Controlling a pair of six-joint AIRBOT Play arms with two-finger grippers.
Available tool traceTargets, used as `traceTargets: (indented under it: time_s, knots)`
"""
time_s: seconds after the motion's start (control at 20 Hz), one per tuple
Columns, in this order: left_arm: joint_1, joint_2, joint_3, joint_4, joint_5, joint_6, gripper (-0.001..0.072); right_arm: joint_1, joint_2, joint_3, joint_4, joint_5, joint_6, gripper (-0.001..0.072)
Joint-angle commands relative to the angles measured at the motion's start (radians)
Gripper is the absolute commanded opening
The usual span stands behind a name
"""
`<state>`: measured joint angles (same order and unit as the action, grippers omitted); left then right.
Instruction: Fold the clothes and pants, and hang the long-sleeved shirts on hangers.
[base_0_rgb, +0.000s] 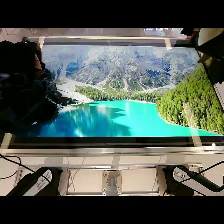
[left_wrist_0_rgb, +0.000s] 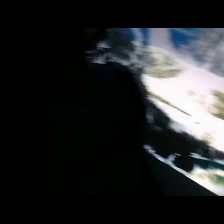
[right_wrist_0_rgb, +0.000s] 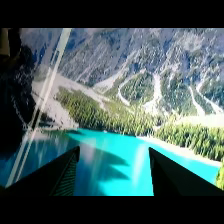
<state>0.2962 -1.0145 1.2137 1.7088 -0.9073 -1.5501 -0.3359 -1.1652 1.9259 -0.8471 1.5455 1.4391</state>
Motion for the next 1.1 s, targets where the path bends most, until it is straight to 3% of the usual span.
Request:
traceTargets:
  time_s: [0.0,0.1,0.15,0.2,0.35,0.5,0.7,1.05]
  knots:
    - [0.366,-0.038,0.001,0.063,0.058,-0.132,0.0489,-0.001,0.000,0.000,0.002,-0.240,-0.014,0.0490]
    - [0.603,-0.103,0.001,-0.156,0.086,-0.137,0.0504,-0.001,0.001,0.000,0.008,-0.287,-0.013,0.0490]
    - [0.698,-0.145,0.001,-0.284,0.085,-0.130,0.0550,-0.001,0.001,0.000,0.016,-0.301,-0.013,0.0490]
    - [0.784,-0.195,0.001,-0.435,0.081,-0.072,0.0595,-0.001,0.001,0.000,0.025,-0.306,-0.013,0.0490]
    - [0.932,-0.325,0.001,-0.788,0.114,0.239,0.0671,0.000,0.001,0.000,0.075,-0.238,0.001,0.0490]
    - [0.958,-0.439,0.060,-0.813,0.198,0.347,0.0671,0.002,0.000,0.000,0.191,-0.217,0.052,0.0490]
    - [0.910,-0.661,0.309,-0.813,0.113,0.378,0.0672,0.082,0.001,0.000,0.330,-0.220,0.053,0.0490]
    - [0.799,-0.921,0.603,-0.812,0.042,0.402,0.0668,0.298,-0.001,0.000,0.203,-0.232,0.053,0.0489]
